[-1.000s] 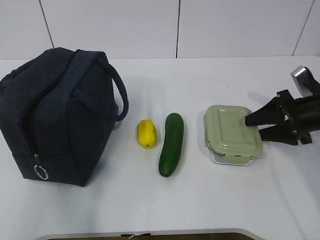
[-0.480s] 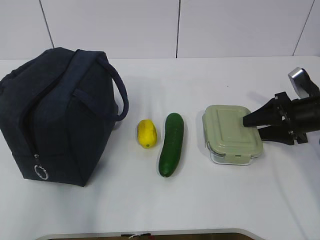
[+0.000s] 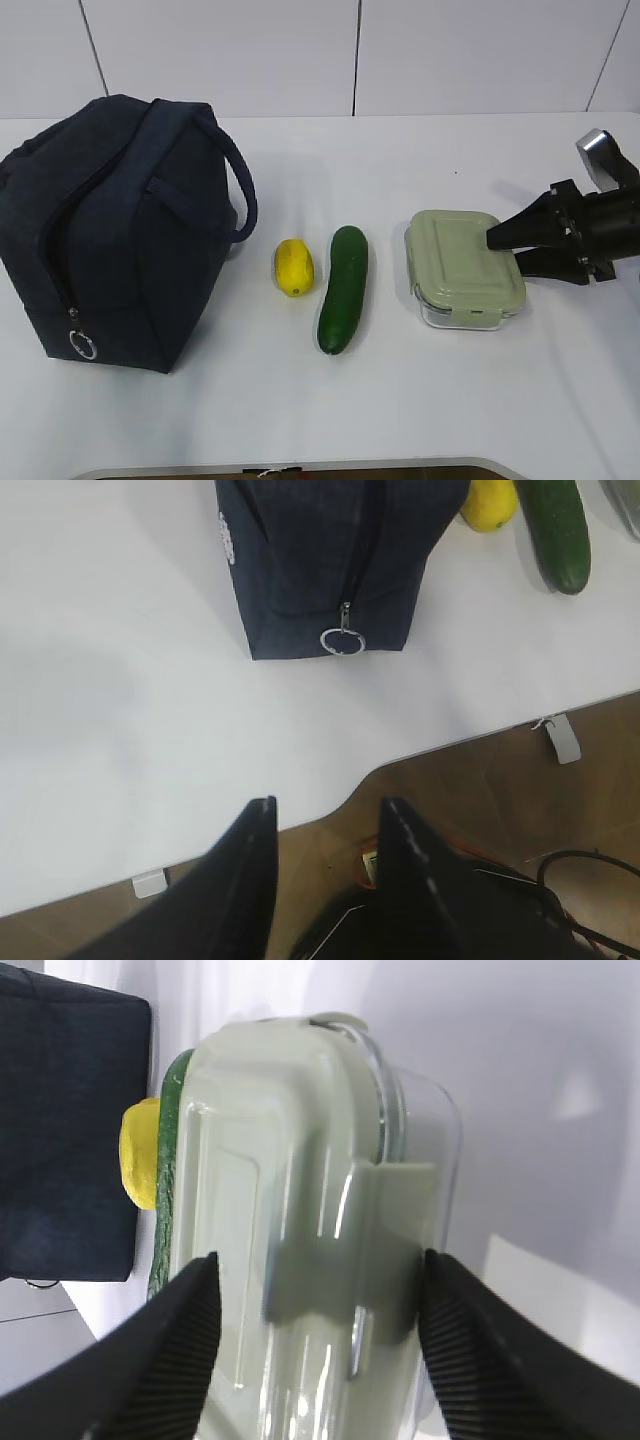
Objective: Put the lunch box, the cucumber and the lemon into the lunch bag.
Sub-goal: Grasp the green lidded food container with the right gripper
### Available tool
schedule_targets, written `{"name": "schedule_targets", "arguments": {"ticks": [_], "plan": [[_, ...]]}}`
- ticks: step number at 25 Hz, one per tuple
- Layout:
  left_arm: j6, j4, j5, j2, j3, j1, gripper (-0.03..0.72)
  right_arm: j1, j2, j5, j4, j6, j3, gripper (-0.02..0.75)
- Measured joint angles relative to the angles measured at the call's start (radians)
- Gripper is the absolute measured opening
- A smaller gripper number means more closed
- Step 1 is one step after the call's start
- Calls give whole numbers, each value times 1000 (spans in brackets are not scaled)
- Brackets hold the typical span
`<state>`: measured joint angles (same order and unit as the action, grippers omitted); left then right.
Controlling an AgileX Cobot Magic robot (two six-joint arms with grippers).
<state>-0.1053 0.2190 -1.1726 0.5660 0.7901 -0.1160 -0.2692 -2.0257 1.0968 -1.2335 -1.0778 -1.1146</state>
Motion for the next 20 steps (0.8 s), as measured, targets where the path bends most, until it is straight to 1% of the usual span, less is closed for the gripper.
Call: {"name": "schedule_targets", "arguments": {"ticks": [20], "plan": [[0,-2,-2,0,0,0,242,0,-55,36,0,0,-15,496]]}}
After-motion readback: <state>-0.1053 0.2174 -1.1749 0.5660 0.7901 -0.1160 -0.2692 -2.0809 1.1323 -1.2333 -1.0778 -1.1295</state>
